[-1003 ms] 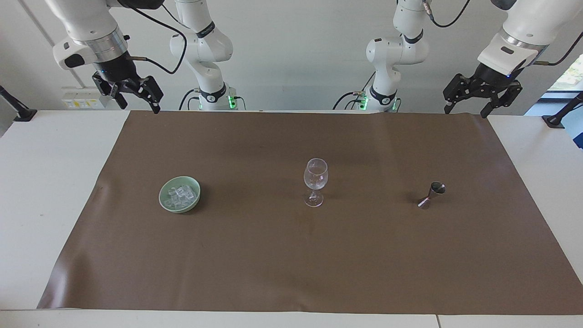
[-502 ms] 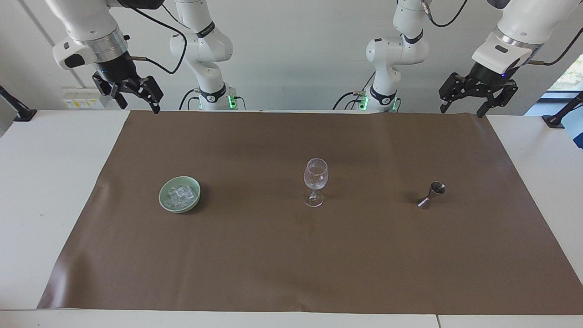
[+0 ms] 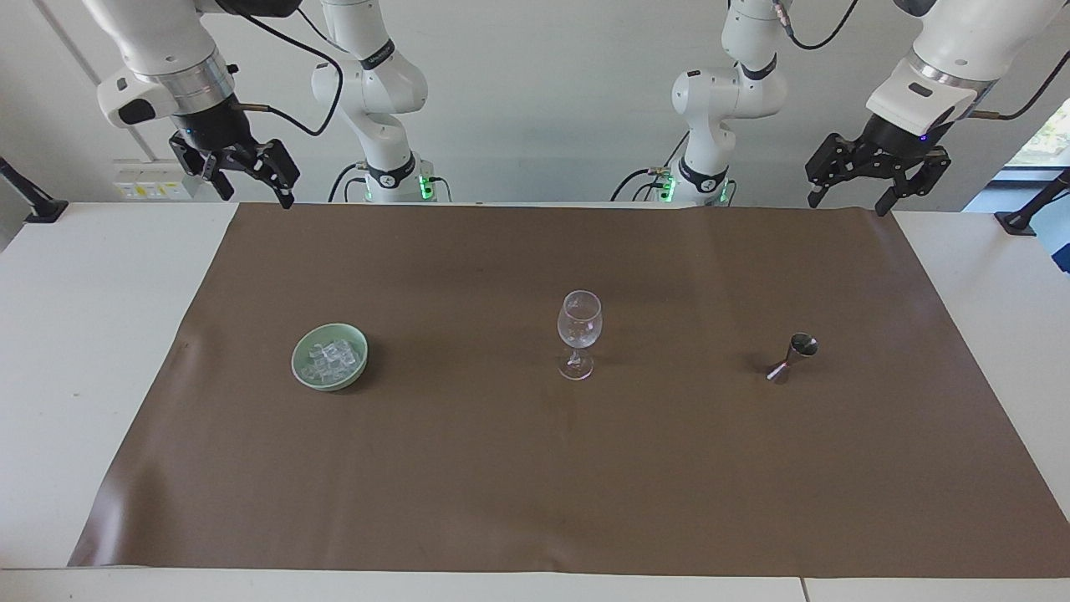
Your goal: Pour wine and add ice with both arms
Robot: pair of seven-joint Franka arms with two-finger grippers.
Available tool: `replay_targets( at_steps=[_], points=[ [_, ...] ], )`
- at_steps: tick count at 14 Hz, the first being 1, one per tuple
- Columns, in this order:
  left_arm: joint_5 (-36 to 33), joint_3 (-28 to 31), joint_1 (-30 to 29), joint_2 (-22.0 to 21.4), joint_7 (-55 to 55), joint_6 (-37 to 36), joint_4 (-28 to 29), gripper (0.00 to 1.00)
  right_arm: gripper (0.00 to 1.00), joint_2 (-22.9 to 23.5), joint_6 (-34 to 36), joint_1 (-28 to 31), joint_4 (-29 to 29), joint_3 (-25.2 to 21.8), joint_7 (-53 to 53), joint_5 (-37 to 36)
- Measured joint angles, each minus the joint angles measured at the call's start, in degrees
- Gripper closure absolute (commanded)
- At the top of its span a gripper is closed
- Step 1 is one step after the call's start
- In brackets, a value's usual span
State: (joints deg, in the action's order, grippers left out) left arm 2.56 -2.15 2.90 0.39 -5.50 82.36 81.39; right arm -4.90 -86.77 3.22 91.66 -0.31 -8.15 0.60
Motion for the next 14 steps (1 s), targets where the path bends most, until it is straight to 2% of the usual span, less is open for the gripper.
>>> replay_targets(
  at_steps=[14],
  points=[
    [0.1, 0.7, -0.1, 0.6, 0.1, 1.2, 0.0, 0.00, 0.00, 0.0, 0.0, 0.0, 0.0, 0.0, 0.0, 0.0]
  ],
)
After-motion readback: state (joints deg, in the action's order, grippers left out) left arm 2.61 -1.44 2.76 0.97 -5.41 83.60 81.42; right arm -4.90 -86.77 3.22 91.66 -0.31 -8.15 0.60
